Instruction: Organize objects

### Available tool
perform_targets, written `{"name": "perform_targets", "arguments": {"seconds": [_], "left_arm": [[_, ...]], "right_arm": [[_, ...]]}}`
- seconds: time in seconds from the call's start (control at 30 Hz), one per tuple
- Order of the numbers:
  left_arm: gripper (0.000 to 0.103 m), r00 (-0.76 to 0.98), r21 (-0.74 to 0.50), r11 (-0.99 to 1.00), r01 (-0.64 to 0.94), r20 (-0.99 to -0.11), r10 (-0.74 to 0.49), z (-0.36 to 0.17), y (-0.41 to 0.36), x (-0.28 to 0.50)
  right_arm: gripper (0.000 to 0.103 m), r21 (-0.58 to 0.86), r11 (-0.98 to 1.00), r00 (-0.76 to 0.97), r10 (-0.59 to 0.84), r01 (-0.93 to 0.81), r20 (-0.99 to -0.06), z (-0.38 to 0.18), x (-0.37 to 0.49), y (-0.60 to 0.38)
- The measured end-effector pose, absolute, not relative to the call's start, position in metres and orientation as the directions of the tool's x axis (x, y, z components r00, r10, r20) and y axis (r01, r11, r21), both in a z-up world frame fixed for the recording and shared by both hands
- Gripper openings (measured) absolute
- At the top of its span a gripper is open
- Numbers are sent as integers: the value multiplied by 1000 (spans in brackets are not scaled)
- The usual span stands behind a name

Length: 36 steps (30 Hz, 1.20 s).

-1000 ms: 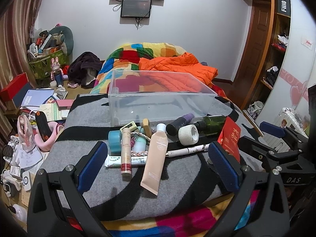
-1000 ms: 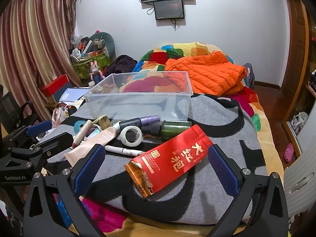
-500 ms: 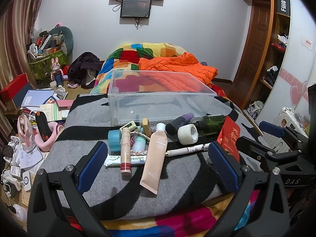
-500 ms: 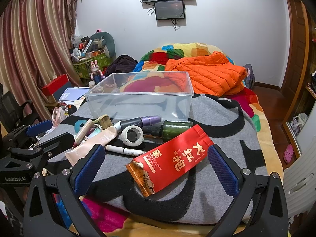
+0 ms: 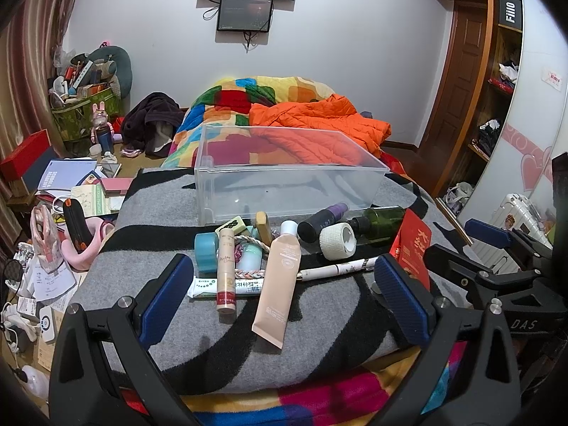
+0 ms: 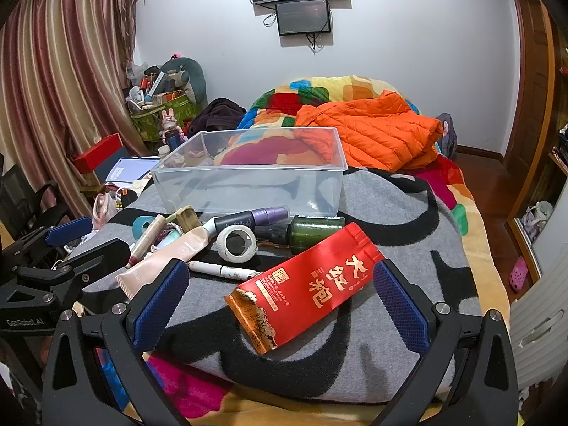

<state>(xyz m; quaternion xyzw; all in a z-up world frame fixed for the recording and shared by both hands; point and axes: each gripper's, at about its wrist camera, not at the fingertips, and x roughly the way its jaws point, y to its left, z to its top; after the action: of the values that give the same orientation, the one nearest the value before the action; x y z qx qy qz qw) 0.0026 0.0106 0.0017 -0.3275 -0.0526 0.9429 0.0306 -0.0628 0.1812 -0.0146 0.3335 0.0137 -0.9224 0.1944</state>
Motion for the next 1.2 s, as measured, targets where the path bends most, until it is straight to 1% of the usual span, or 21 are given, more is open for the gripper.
{"name": "perform_targets", "arguments": {"seconds": [0.27, 0.6, 0.67, 0.8, 0.87, 0.97, 1.1, 1.2], "left_arm": [[103, -781, -139, -990, -22, -616, 104, -1, 6, 2], [103, -777, -170, -985, 9, -621, 100, -9, -15, -7], [94, -773, -168, -985, 23, -628, 89, -11, -22, -10], [89, -755, -158, -986, 60, -653, 59, -16, -40, -20], [80, -738, -154, -985, 75, -673, 48, -20, -48, -27], [71, -707, -160, -984, 78, -705, 59, -29, -53, -38], [70, -677, -173, -981, 83, -732, 71, -41, -57, -47], [69, -672, -195, -976, 100, -736, 78, -44, -62, -52]], "right_arm": [[103, 113, -928, -699, -343, 354, -628, -18, -66, 183], [103, 131, -945, -684, -308, 299, -662, -27, -82, 193], [103, 139, -951, -680, -296, 277, -671, -30, -87, 198], [103, 170, -960, -666, -276, 221, -693, -35, -100, 209], [103, 196, -963, -651, -270, 186, -709, -40, -109, 215], [103, 252, -960, -613, -274, 123, -741, -52, -126, 226], [103, 281, -955, -586, -281, 94, -760, -59, -137, 229], [103, 281, -954, -569, -290, 106, -770, -62, -141, 223]]}}
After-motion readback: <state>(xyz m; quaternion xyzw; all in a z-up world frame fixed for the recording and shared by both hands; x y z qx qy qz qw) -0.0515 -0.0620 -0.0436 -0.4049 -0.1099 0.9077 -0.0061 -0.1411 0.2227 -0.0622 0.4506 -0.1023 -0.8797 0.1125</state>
